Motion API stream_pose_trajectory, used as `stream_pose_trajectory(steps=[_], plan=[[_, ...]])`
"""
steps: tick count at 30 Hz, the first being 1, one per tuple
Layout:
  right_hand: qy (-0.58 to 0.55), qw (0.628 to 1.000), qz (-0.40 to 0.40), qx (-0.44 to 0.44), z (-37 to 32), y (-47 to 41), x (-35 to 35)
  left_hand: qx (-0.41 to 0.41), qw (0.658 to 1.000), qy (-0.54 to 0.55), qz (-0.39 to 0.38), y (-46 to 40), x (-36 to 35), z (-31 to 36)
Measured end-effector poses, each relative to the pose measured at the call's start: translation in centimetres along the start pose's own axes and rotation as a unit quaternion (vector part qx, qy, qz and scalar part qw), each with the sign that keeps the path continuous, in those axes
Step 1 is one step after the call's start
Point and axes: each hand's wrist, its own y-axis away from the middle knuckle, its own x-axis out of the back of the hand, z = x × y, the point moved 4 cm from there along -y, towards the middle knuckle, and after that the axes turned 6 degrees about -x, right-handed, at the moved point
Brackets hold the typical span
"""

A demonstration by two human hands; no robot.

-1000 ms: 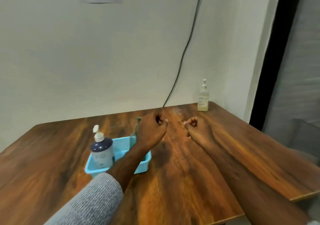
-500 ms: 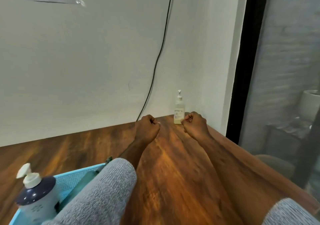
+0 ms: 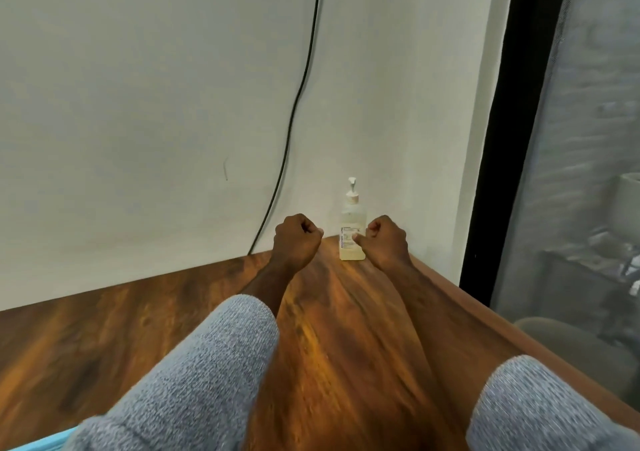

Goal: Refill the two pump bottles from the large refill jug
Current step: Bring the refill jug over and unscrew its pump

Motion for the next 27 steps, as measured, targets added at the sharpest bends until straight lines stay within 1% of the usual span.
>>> stream_pose_trajectory(steps=[7,15,19,27], plan=[[0.033,0.997,0.065,-0.013,-1.0,-3.8,-2.5,0.020,1.000,0.009,-0.003,-2.7,-1.5,-3.2],[0.069,0.992,0.073,-0.071,-1.7,-6.0,-5.6,0.025,0.999,0.026,-0.016,-3.2,-1.8,-4.9],[0.069,0.992,0.086,-0.062,-1.6,-5.7,-5.7,0.020,0.999,0.029,-0.028,-2.8,-1.4,-4.7],[0.064,0.996,0.053,-0.019,-0.9,-1.2,-3.2,0.025,0.998,0.028,-0.055,0.0,0.0,-3.2]])
